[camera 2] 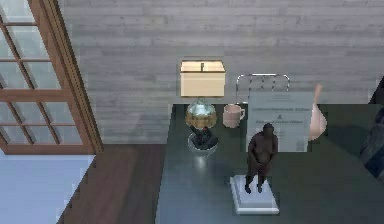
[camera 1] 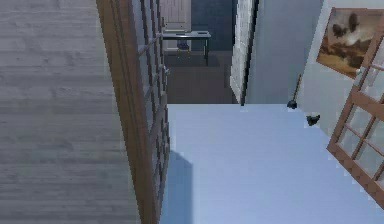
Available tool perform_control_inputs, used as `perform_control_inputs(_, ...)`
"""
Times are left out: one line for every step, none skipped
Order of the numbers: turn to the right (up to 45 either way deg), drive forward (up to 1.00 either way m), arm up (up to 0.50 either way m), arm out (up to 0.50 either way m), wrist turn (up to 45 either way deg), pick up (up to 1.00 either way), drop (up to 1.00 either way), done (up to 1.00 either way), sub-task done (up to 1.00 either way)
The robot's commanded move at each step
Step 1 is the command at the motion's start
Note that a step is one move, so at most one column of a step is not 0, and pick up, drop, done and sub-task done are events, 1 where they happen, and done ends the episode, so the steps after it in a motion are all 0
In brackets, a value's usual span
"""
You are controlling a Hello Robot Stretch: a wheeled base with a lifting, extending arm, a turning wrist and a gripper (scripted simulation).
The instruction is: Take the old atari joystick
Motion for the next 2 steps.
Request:
perform_control_inputs(0.0,0.00,0.50,0.00,0.0,0.00,0.00,0.00,0.00)
perform_control_inputs(0.0,0.00,0.38,0.00,0.0,0.00,0.00,0.00,0.00)
